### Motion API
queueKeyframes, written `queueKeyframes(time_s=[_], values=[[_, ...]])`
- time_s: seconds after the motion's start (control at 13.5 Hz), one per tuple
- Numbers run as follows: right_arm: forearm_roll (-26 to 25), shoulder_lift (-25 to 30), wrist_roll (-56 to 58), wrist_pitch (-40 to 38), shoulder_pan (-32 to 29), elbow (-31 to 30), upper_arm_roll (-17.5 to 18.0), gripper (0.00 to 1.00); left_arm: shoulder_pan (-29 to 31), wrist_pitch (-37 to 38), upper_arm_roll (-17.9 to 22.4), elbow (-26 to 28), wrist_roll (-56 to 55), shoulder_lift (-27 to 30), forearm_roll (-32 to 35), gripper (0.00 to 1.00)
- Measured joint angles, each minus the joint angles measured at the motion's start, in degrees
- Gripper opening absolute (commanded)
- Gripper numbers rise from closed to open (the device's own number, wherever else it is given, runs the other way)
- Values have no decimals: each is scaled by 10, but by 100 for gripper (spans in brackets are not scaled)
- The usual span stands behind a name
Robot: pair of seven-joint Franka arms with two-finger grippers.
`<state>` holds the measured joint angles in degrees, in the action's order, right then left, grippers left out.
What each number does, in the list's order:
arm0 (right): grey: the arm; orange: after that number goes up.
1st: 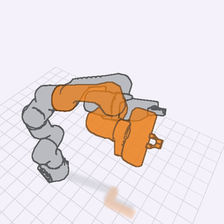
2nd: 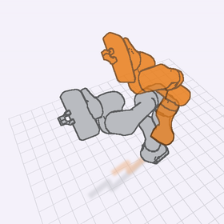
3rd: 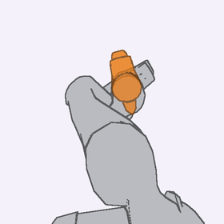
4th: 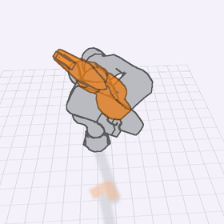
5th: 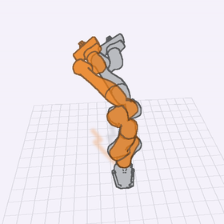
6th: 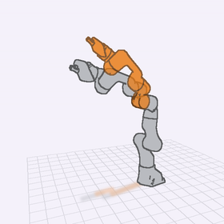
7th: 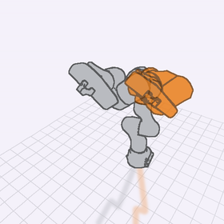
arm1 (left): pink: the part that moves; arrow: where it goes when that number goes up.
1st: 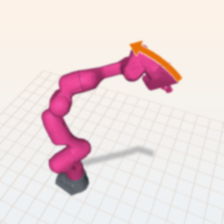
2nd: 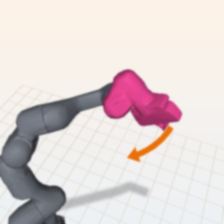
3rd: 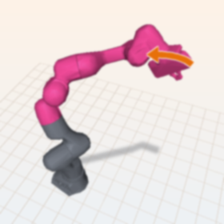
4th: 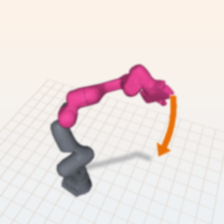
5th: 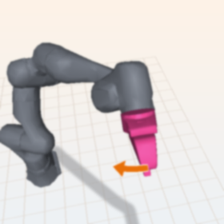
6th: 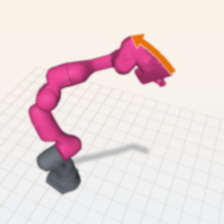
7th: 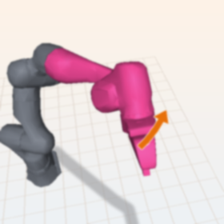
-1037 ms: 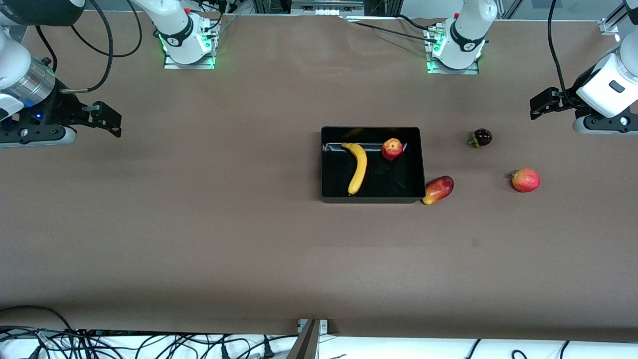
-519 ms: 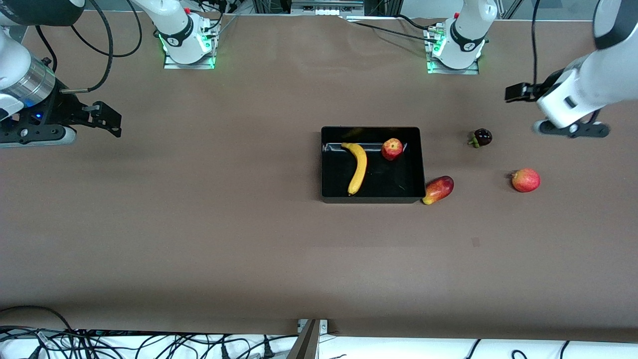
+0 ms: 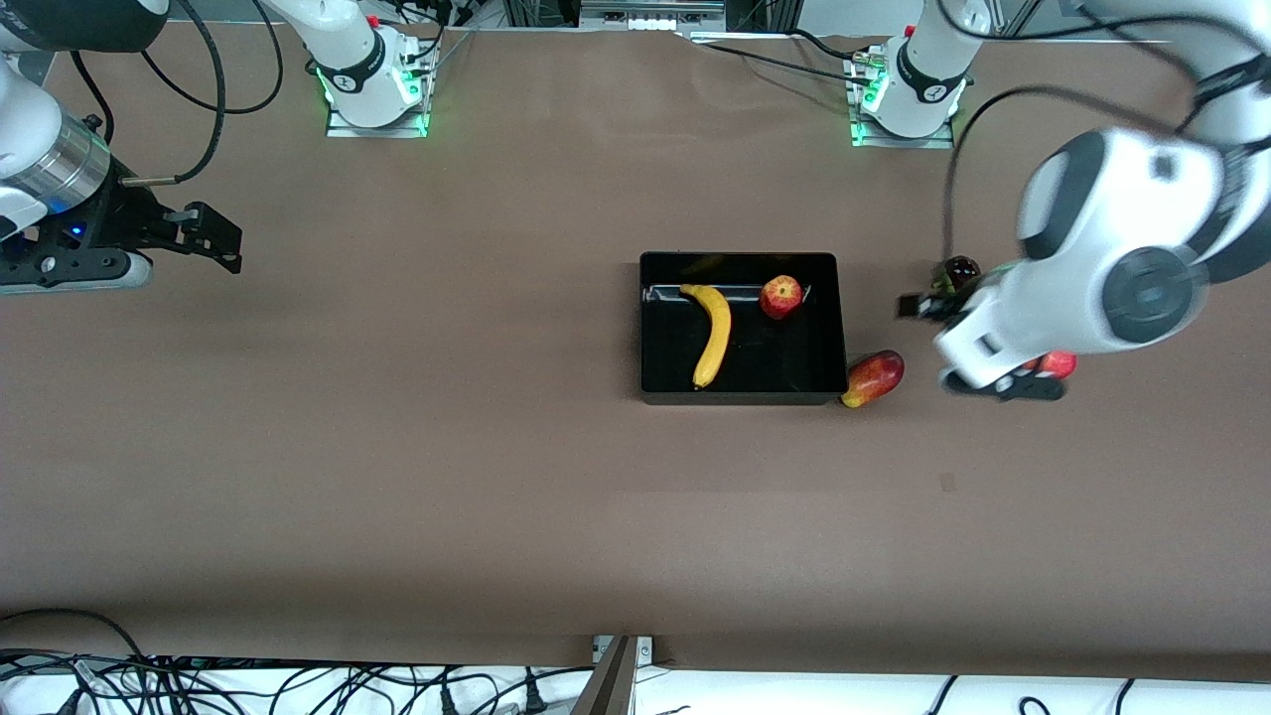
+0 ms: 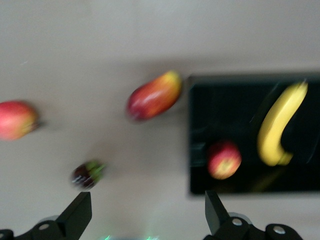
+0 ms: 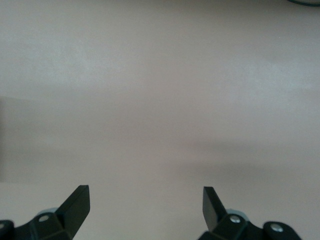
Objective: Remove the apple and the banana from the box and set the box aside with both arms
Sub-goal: 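Move the left gripper over the black box toward the small apple, then grasp the small red apple in the box with the left gripper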
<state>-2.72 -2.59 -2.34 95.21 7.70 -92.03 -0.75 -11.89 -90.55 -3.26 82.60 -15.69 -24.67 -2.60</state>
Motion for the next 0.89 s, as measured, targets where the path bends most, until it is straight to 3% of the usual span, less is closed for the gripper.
queueKeyframes(time_s=[0.15,0.37,0.52,0.74,0.89], values=[[0,0,0,0,0,0,0,100,-43,-71,-1,26,-86,-24,-4,100],[0,0,0,0,0,0,0,100,-84,-102,-6,99,-168,-23,-4,100],[0,0,0,0,0,0,0,100,-111,-171,-8,176,-200,-9,-4,100],[0,0,0,0,0,0,0,100,-137,-343,-9,319,-219,14,-4,100],[0,0,0,0,0,0,0,100,-138,-409,-9,380,-219,18,-4,100]])
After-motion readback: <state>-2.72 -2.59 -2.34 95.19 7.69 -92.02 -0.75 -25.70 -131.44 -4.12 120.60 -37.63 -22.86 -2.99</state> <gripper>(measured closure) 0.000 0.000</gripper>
